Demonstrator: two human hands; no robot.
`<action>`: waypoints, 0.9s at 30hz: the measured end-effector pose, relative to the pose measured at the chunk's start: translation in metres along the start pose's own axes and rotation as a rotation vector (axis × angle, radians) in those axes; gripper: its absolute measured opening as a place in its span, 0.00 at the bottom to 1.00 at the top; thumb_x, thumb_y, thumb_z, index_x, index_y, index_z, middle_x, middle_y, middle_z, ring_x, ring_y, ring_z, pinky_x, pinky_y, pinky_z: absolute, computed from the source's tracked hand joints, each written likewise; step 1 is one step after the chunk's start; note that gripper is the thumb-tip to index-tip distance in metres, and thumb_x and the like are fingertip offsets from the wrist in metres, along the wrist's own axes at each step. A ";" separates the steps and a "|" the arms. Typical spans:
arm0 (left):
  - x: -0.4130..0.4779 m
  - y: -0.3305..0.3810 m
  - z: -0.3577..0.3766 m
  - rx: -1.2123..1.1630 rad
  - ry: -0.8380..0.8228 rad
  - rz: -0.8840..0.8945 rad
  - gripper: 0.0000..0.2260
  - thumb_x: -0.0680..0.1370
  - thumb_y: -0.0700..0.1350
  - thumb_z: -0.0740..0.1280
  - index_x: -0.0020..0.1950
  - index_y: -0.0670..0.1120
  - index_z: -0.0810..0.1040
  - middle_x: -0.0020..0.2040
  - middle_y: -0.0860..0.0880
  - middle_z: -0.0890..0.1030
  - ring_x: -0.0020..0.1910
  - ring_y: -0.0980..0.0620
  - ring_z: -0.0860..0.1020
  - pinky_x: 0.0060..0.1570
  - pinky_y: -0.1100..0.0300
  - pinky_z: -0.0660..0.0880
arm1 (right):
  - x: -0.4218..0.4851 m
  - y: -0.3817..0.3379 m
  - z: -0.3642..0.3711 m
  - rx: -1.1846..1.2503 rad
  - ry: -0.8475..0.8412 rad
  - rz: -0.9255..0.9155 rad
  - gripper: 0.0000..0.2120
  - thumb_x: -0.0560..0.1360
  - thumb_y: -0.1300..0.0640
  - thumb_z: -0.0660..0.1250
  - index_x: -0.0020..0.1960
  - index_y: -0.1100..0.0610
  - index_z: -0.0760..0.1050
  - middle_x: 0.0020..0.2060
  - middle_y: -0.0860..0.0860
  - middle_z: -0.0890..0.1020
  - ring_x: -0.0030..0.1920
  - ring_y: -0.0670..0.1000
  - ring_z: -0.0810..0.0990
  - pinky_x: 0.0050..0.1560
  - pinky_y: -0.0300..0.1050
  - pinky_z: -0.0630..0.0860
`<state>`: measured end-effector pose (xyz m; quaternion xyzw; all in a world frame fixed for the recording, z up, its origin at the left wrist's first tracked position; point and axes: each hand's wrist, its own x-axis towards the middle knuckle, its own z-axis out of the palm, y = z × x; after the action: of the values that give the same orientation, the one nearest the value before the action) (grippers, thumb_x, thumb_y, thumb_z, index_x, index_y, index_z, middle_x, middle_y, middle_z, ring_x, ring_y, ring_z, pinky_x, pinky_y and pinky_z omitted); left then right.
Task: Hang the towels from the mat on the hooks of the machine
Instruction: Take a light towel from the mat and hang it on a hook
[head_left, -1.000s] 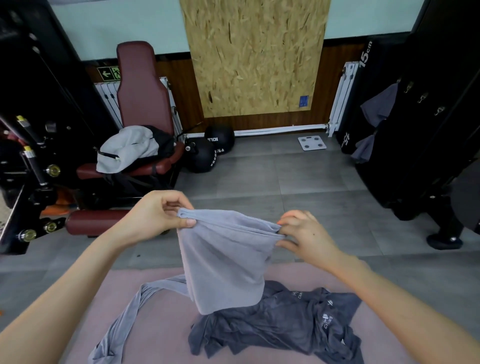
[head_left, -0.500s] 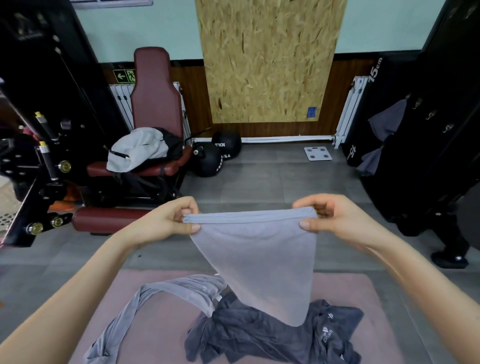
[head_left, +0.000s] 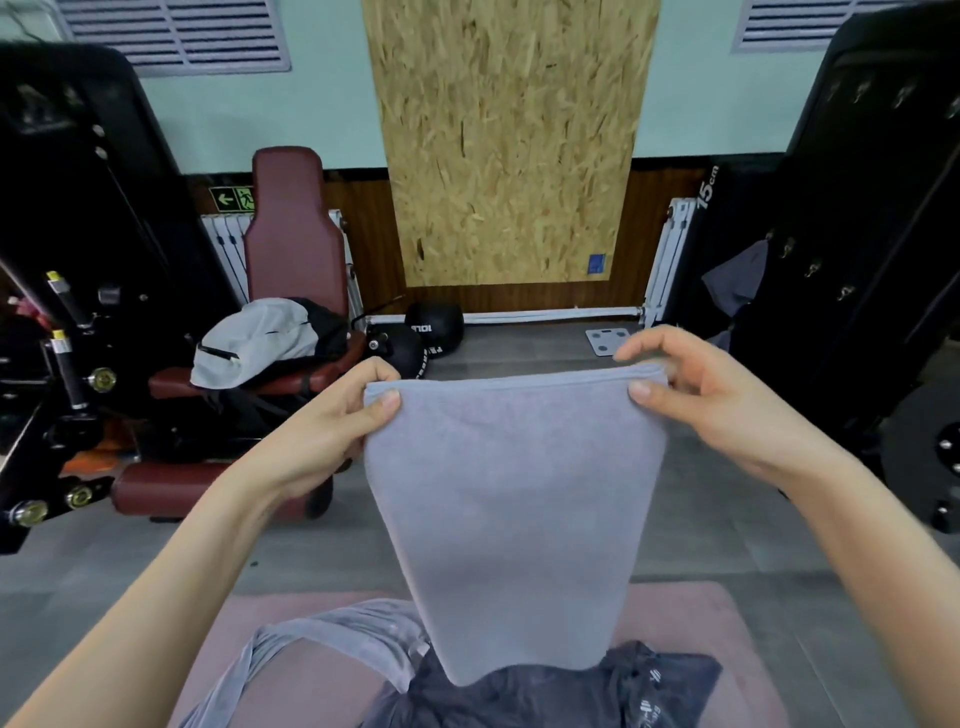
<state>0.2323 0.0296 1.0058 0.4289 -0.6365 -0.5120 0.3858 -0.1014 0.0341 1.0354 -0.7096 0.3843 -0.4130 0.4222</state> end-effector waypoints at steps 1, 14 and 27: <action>0.003 0.007 0.001 -0.051 0.003 0.007 0.21 0.62 0.65 0.74 0.40 0.51 0.72 0.35 0.51 0.74 0.32 0.54 0.71 0.30 0.62 0.65 | 0.003 -0.007 -0.008 0.083 0.004 -0.013 0.14 0.71 0.58 0.70 0.56 0.50 0.74 0.41 0.47 0.82 0.41 0.44 0.80 0.43 0.34 0.75; 0.049 0.025 0.010 -0.132 0.246 -0.261 0.13 0.82 0.45 0.56 0.45 0.43 0.77 0.42 0.47 0.81 0.42 0.51 0.80 0.44 0.57 0.76 | -0.053 0.112 0.048 0.320 0.088 0.414 0.16 0.68 0.49 0.74 0.49 0.59 0.80 0.45 0.53 0.85 0.46 0.48 0.83 0.48 0.40 0.75; 0.029 -0.092 0.013 -0.915 0.274 -0.666 0.17 0.66 0.55 0.71 0.45 0.43 0.82 0.47 0.49 0.84 0.50 0.47 0.81 0.53 0.47 0.74 | -0.031 0.087 0.042 0.317 0.311 0.503 0.05 0.77 0.60 0.63 0.47 0.59 0.78 0.40 0.53 0.84 0.38 0.49 0.82 0.35 0.39 0.78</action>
<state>0.2246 -0.0038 0.9144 0.4580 -0.1255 -0.7685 0.4289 -0.0914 0.0439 0.9345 -0.4465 0.5383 -0.4536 0.5525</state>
